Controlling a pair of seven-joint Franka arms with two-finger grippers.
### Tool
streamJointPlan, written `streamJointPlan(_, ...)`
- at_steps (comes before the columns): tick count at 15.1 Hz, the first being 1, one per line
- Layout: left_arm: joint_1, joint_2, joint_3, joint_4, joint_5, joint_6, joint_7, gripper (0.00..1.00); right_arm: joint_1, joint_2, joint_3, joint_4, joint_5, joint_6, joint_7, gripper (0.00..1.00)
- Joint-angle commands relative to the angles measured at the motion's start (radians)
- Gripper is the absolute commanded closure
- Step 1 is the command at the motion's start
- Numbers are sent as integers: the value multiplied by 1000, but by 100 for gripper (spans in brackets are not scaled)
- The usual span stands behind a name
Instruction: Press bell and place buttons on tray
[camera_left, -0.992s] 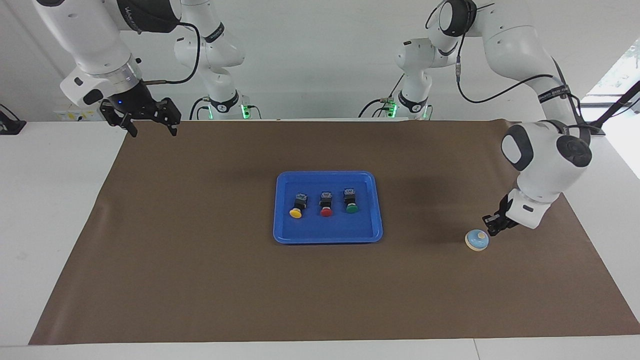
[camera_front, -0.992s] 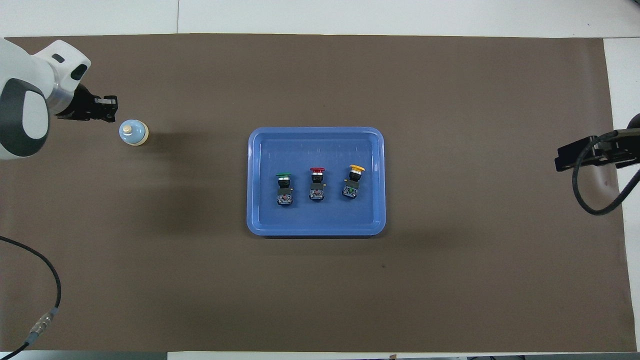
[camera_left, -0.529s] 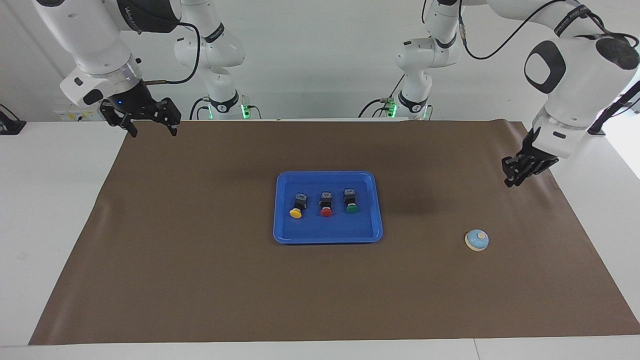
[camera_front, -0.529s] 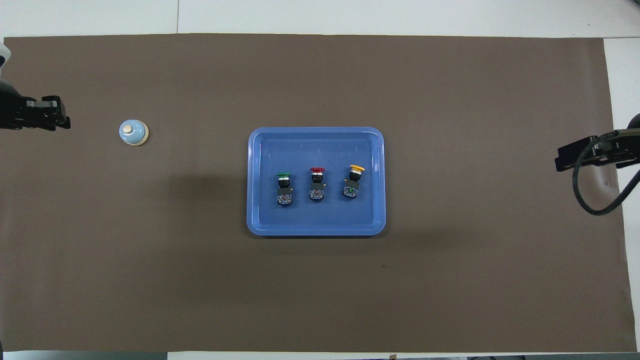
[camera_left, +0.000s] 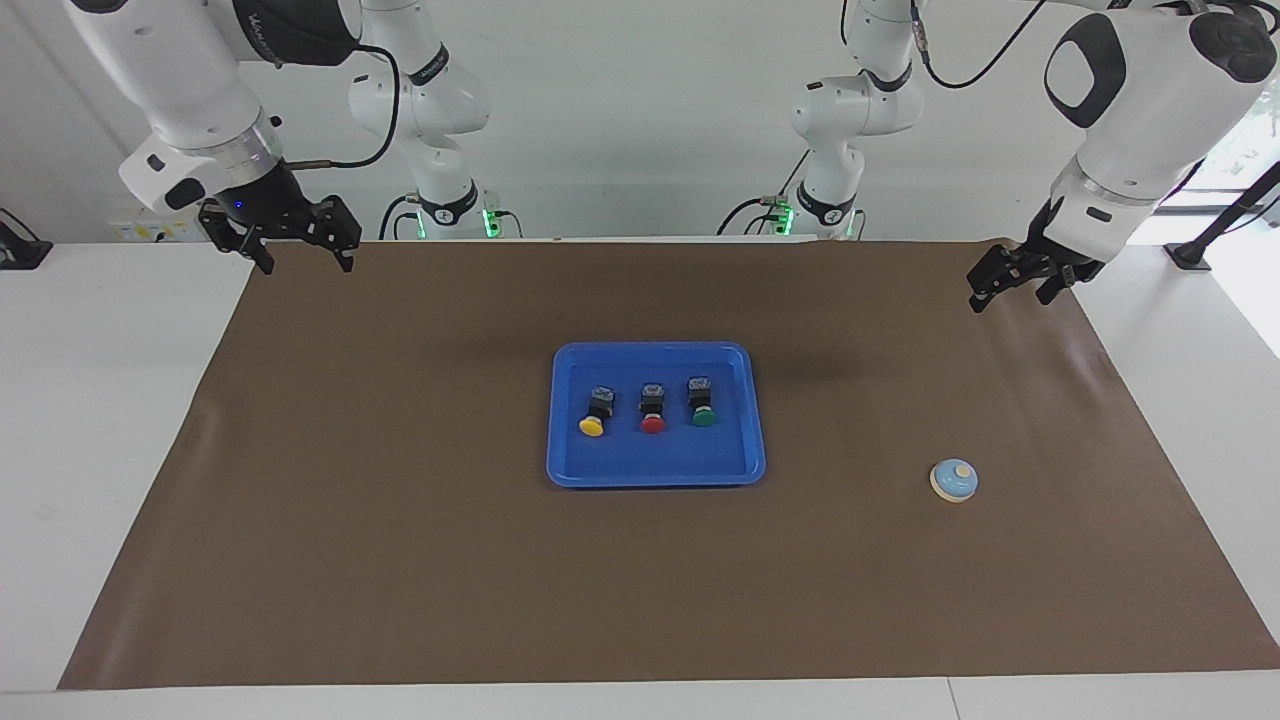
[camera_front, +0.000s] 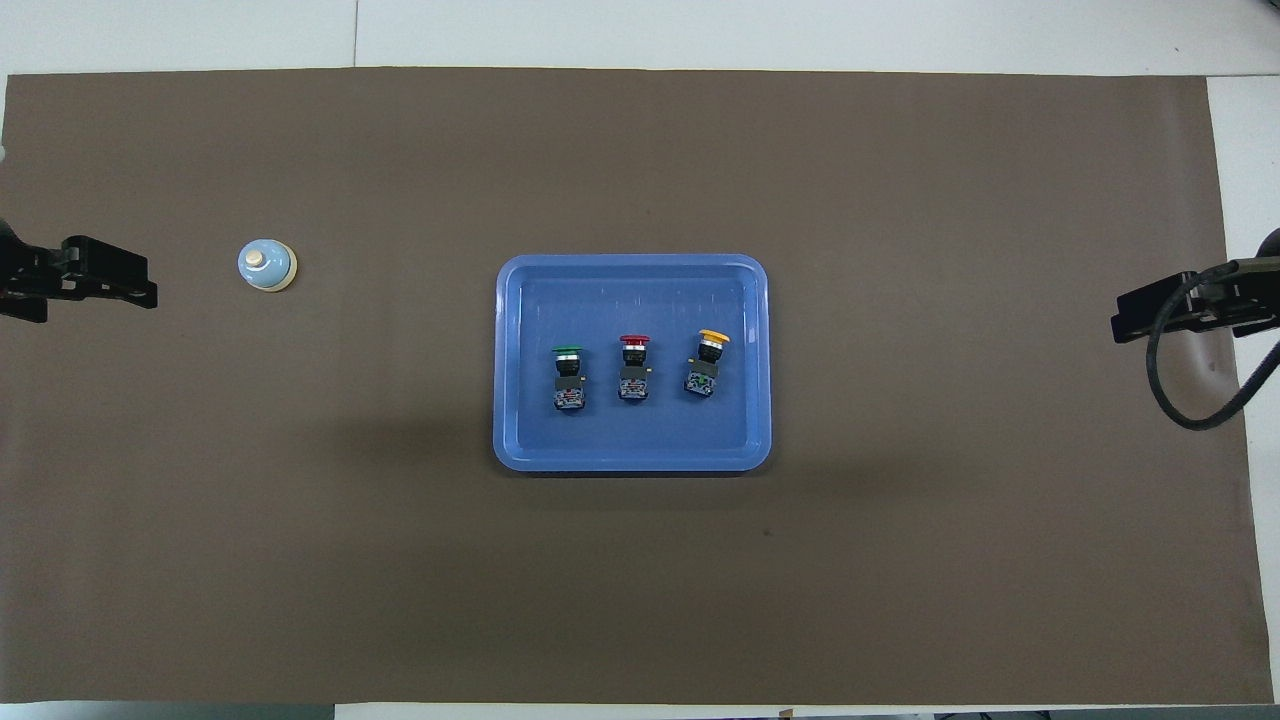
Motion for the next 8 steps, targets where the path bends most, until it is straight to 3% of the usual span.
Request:
streamJointPlan(1,-15,-24,7,-32,10,7,-3,0,-18,-24,12,-29,-4,5,-18,0)
streamJointPlan(8,-15,-24,7,-29,9,2,40,0,-20,-24,12,-29,-3,5,-18,0)
